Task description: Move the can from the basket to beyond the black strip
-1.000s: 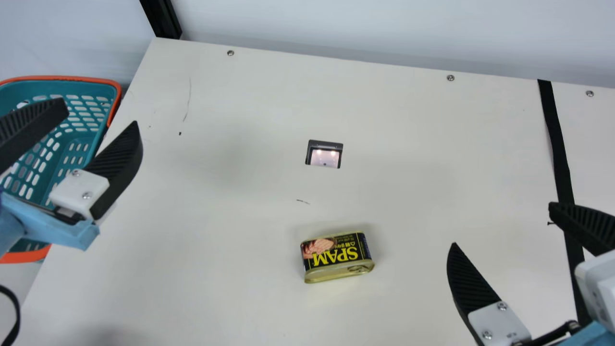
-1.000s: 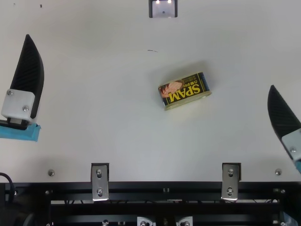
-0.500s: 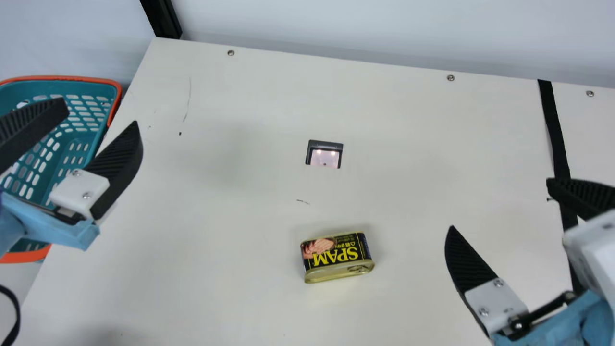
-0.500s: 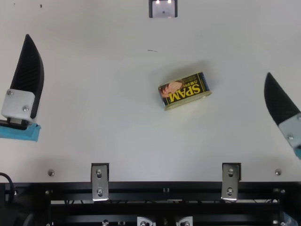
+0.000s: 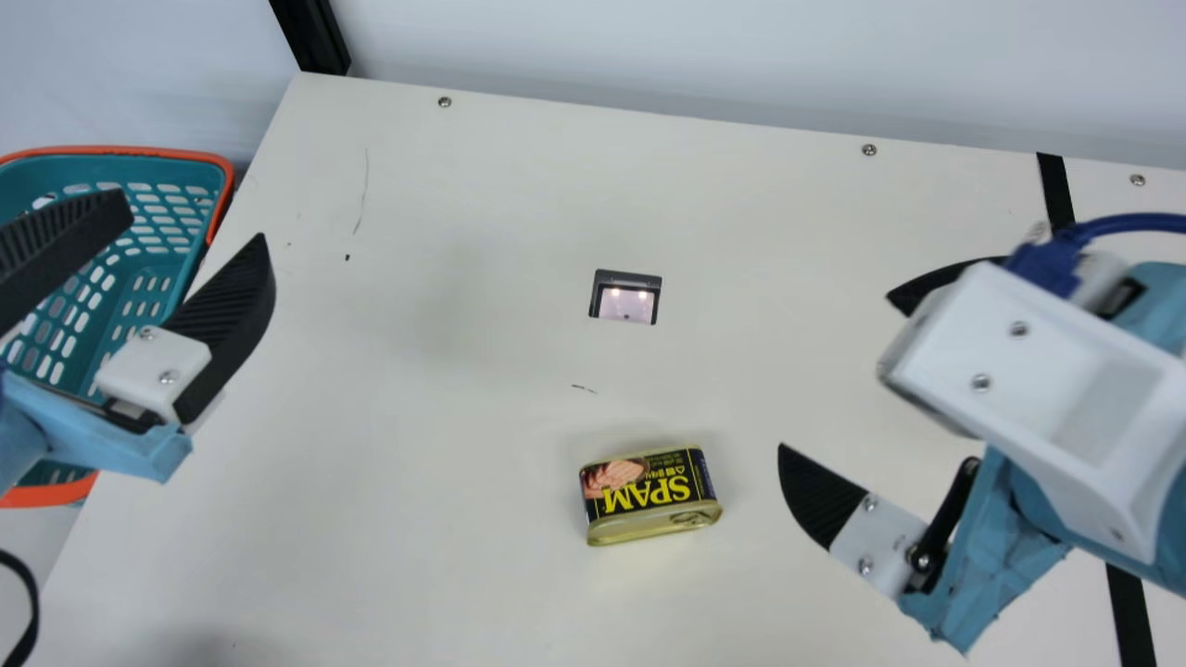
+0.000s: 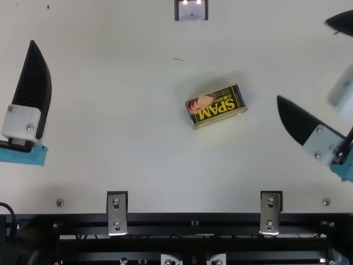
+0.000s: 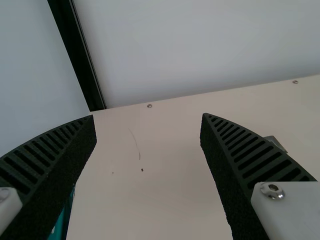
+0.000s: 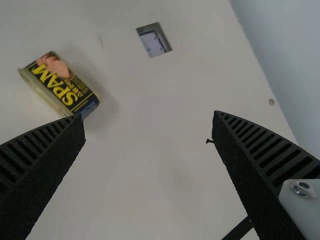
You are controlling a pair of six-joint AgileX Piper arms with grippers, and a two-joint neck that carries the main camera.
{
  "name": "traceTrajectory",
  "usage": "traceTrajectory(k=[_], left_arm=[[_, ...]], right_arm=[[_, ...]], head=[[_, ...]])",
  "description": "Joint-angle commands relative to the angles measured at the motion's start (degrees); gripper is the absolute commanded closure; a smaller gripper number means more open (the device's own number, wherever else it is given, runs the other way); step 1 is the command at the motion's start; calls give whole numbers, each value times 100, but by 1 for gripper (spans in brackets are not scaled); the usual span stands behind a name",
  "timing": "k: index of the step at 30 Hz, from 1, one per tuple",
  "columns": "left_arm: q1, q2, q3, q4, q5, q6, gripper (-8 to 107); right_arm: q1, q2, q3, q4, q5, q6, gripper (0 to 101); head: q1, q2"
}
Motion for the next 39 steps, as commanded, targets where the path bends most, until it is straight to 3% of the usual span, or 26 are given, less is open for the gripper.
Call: traceTrajectory(k=[1, 6, 12, 26, 39], left_arm=[[0, 0, 0, 0, 0, 0, 9], [0, 0, 0, 0, 0, 0, 9], [0, 0, 0, 0, 0, 0, 9], [0, 0, 0, 0, 0, 0, 9], [0, 0, 0, 0, 0, 0, 9]], right_arm=[[27, 173, -40, 41, 291, -938, 0], [221, 466, -90, 19, 523, -1525, 0], [572, 782, -116, -52, 498, -1801, 0], [1502, 1659, -419, -213, 333, -1694, 0], [1932, 2553, -733, -221, 174, -1701, 0]], head=[[-4, -60], [-4, -60], [-4, -60], [-4, -60], [-4, -60]])
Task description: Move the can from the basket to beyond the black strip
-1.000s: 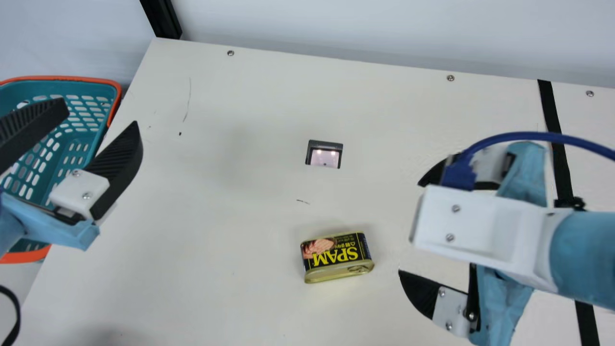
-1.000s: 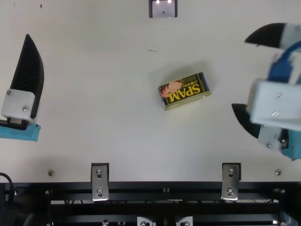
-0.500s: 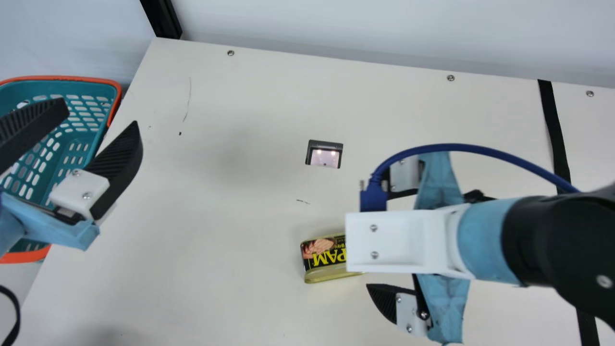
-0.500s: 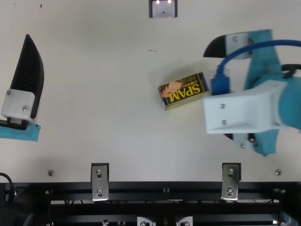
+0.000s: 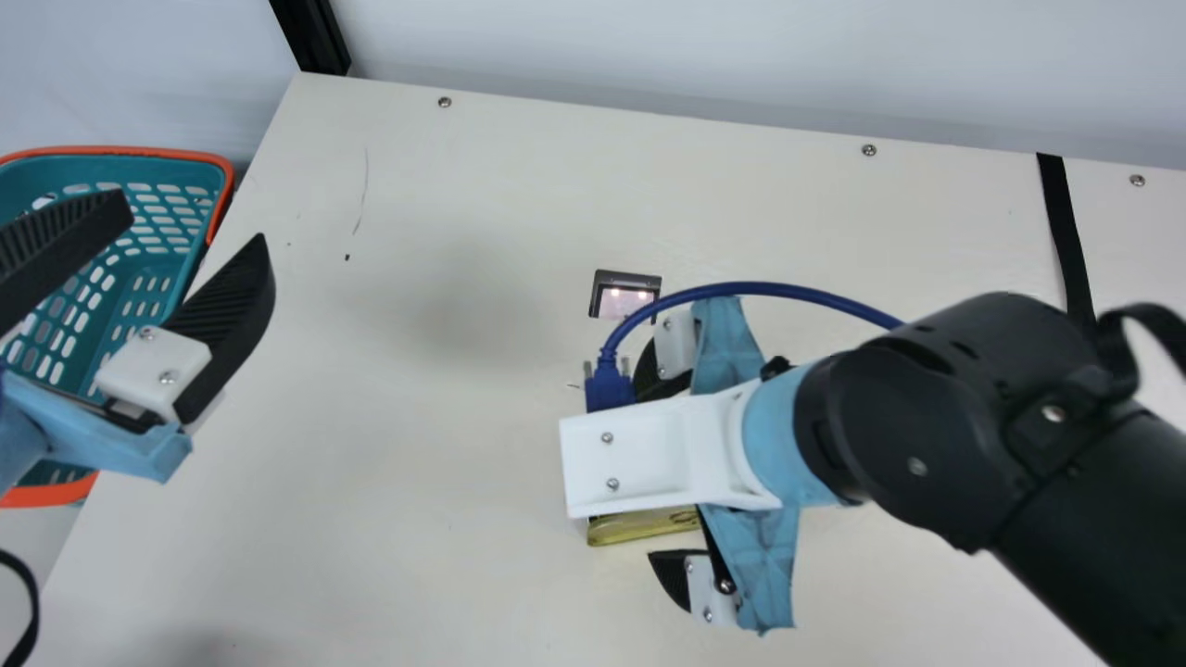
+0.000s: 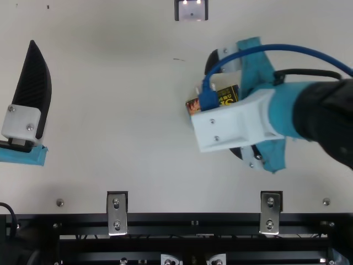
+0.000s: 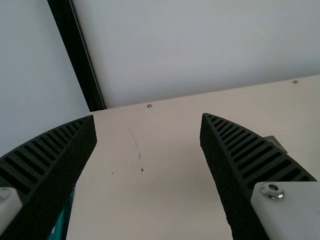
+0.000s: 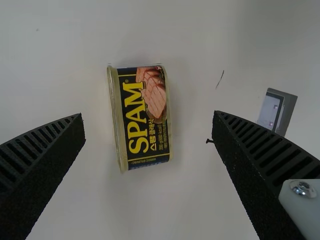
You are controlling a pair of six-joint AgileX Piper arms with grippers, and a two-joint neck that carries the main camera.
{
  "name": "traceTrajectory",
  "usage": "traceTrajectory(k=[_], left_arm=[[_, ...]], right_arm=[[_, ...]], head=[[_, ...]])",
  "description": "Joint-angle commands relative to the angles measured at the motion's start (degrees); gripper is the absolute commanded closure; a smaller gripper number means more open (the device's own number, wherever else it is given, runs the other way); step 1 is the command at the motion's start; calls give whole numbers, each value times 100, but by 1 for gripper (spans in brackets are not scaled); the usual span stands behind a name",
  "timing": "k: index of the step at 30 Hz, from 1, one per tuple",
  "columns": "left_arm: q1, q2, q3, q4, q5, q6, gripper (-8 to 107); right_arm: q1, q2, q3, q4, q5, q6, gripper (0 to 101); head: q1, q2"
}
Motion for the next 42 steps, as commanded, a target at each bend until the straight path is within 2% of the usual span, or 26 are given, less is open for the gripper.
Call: traceTrajectory(k=[1, 11, 22, 23, 24, 33, 42], left_arm=[[0, 0, 0, 0, 0, 0, 9], [0, 0, 0, 0, 0, 0, 9], [0, 0, 0, 0, 0, 0, 9], [0, 0, 0, 0, 0, 0, 9], [0, 0, 0, 0, 0, 0, 9], [0, 0, 0, 0, 0, 0, 9], [0, 0, 0, 0, 0, 0, 9]], right_arm=[[37, 164, -26, 15, -10, -20, 0], [188, 776, -170, -122, -54, -79, 0], [194, 1194, -526, -502, 282, -67, 0], [186, 1222, -565, -515, 313, -60, 82], [177, 1244, -602, -522, 340, -46, 101], [38, 1261, -681, -452, 311, 119, 101], [-437, 898, -575, -463, 213, 261, 101]], head=[[-4, -60], [-4, -60], [-4, -60], [-4, -60], [-4, -60], [-4, -60], [-4, -60]])
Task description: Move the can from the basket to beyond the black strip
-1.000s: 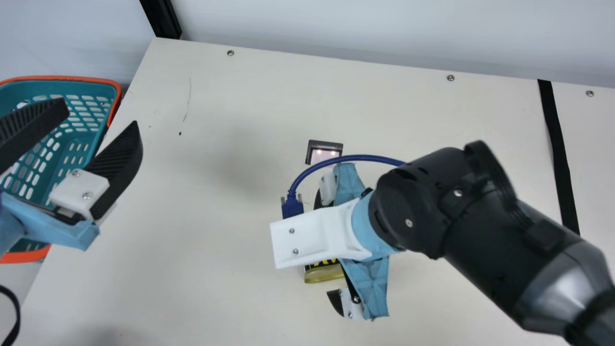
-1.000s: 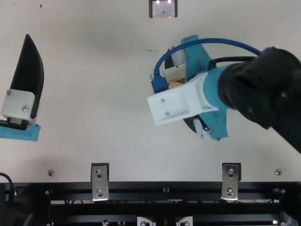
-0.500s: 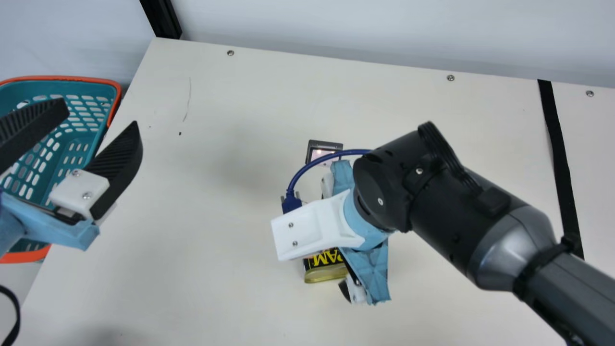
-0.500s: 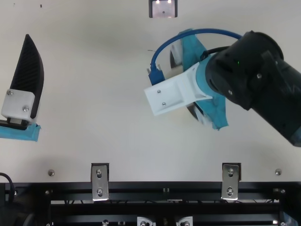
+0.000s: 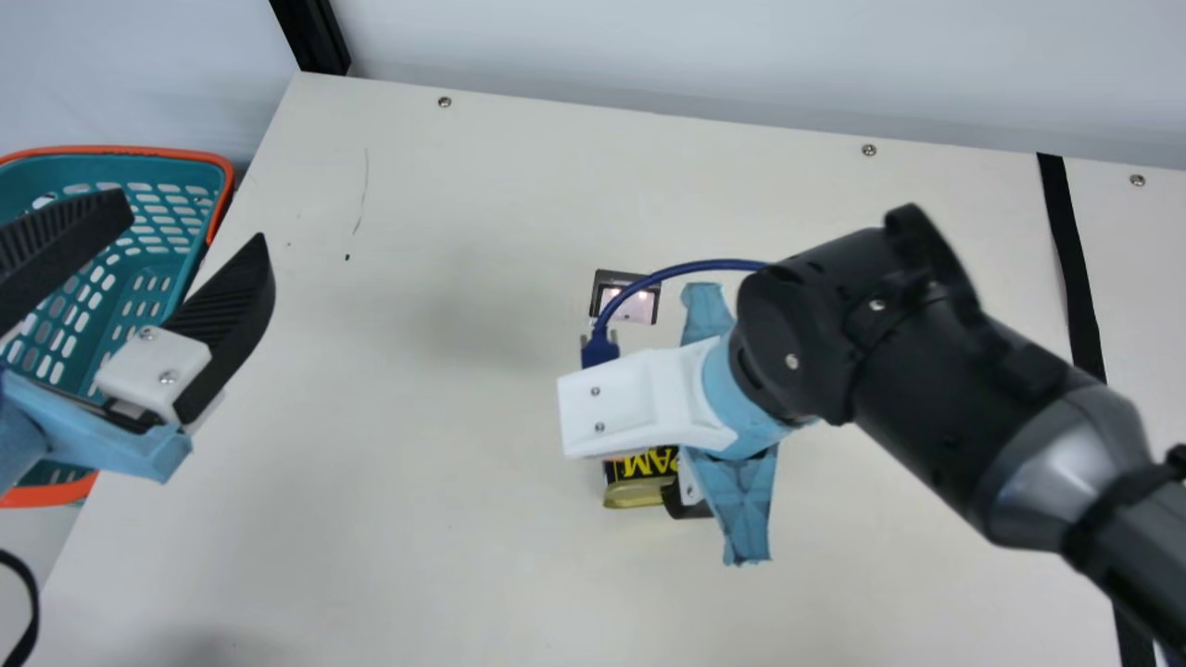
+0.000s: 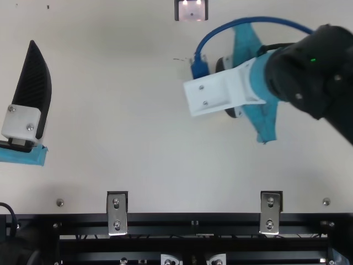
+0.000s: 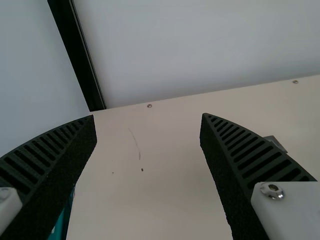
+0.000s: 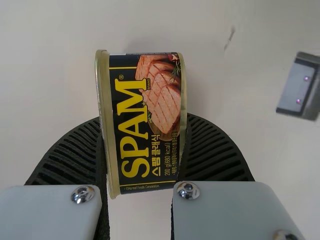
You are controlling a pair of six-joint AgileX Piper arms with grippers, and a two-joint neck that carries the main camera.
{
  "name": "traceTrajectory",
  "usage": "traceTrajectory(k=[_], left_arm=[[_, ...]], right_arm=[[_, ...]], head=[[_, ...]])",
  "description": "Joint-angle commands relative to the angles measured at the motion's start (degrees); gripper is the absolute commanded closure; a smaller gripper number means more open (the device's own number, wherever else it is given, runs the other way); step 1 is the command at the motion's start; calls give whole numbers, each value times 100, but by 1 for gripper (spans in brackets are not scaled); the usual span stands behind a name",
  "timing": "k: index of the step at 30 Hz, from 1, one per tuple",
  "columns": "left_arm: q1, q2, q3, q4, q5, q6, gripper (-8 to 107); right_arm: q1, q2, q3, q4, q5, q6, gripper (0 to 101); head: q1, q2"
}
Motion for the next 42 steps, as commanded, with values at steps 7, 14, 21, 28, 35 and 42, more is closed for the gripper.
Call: traceTrajectory(k=[7, 14, 21, 28, 35, 42], left_arm=[[0, 0, 0, 0, 0, 0, 9], [0, 0, 0, 0, 0, 0, 9], [0, 0, 0, 0, 0, 0, 9], [0, 0, 0, 0, 0, 0, 9], [0, 0, 0, 0, 0, 0, 9], [0, 0, 0, 0, 0, 0, 9]], right_arm=[[-661, -470, -37, -137, -40, 53, 101], [-1385, -907, 10, -437, -77, 213, 101], [-2367, -1331, 129, -549, -110, 142, 101], [-3610, -1647, 287, -427, -112, -301, 101], [-4953, -1756, 334, -256, -58, -1011, 101], [-6160, -1597, 221, -186, -85, -1674, 101]], head=[[-23, -170], [-137, -776], [-262, -1416], [-336, -2104], [-327, -2672], [-251, -2854]])
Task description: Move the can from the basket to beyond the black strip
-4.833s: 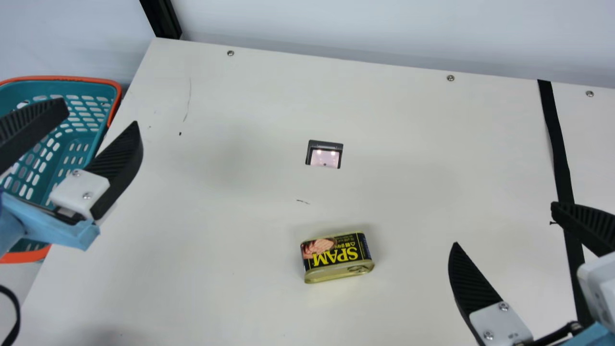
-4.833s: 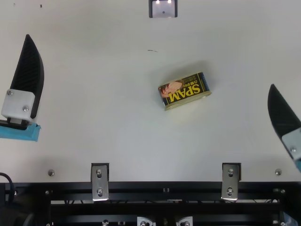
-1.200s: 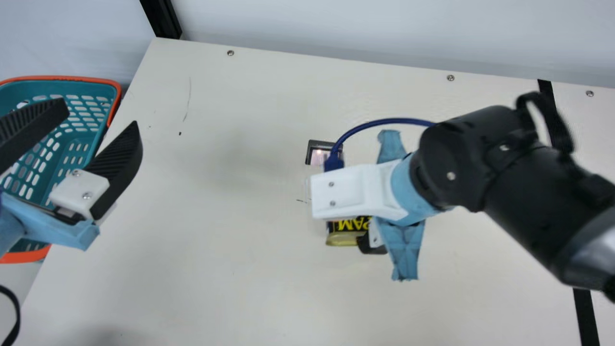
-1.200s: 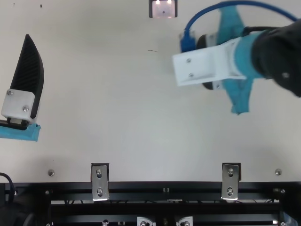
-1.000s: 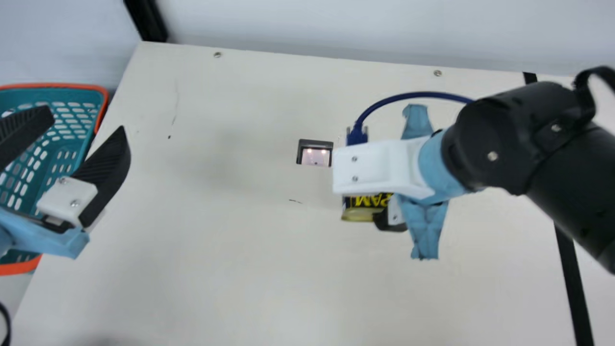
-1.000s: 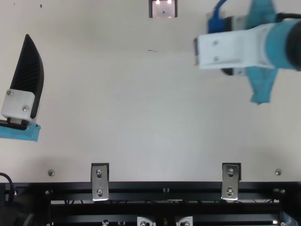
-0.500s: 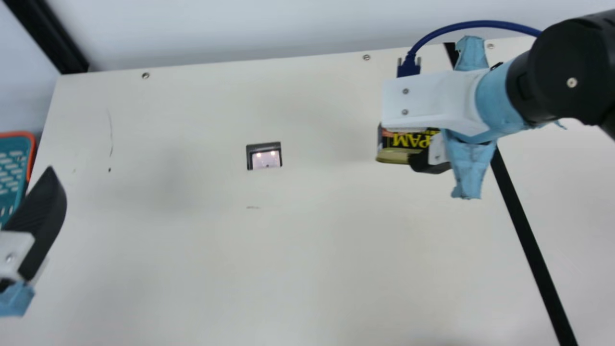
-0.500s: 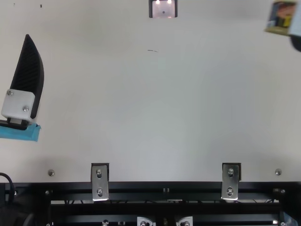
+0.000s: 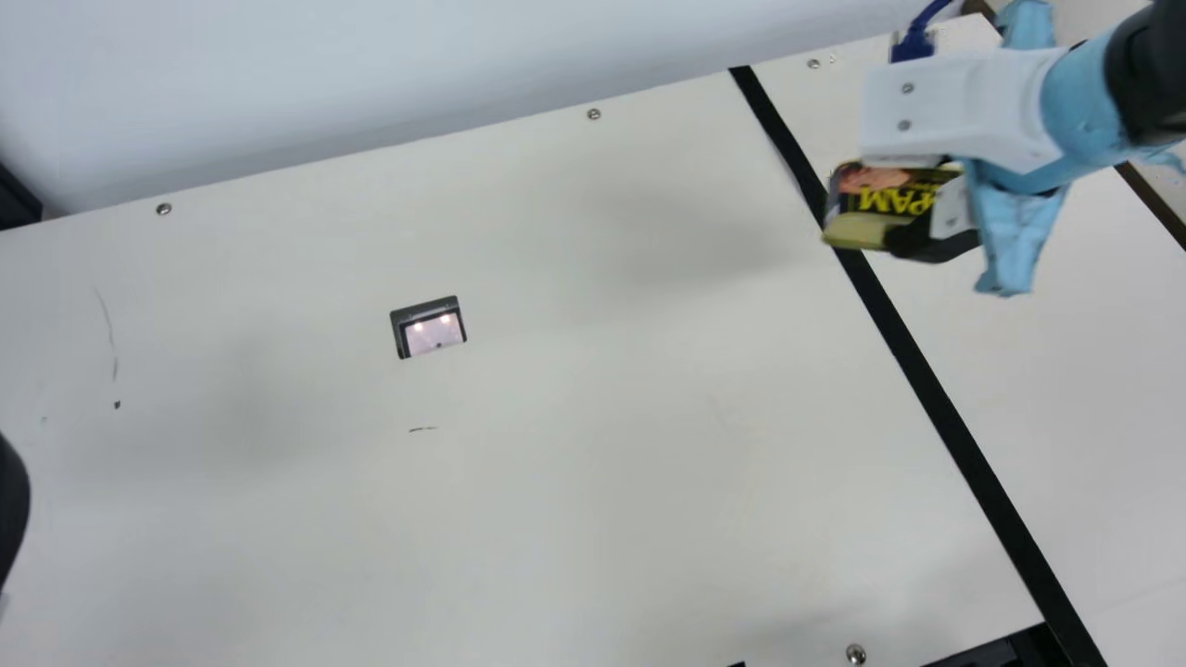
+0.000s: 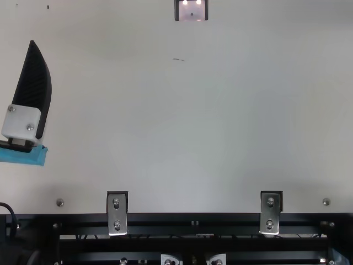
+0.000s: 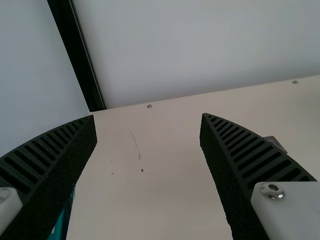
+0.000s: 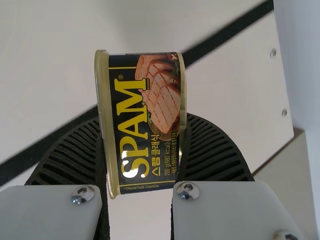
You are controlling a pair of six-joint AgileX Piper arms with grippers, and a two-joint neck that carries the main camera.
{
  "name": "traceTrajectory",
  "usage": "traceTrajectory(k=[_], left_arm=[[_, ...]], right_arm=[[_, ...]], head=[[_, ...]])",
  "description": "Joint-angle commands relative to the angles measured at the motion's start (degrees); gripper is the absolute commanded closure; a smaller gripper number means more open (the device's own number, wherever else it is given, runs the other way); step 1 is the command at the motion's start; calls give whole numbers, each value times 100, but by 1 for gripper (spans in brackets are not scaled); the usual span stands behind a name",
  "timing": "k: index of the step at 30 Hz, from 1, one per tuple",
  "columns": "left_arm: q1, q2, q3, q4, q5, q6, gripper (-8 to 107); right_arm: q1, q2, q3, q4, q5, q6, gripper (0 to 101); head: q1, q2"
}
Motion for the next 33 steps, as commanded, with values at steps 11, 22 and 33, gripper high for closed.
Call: traceTrajectory(k=[11, 22, 33], left_arm=[[0, 0, 0, 0, 0, 0, 9], [0, 0, 0, 0, 0, 0, 9], [0, 0, 0, 0, 0, 0, 9]], right_arm=[[-1570, 556, -15, -133, -432, -586, 101], [-1635, 1002, 172, -55, -870, -504, 101], [-1590, 1226, 419, -119, -1143, -372, 64]], head=[[-29, 15], [64, 245], [89, 346]])
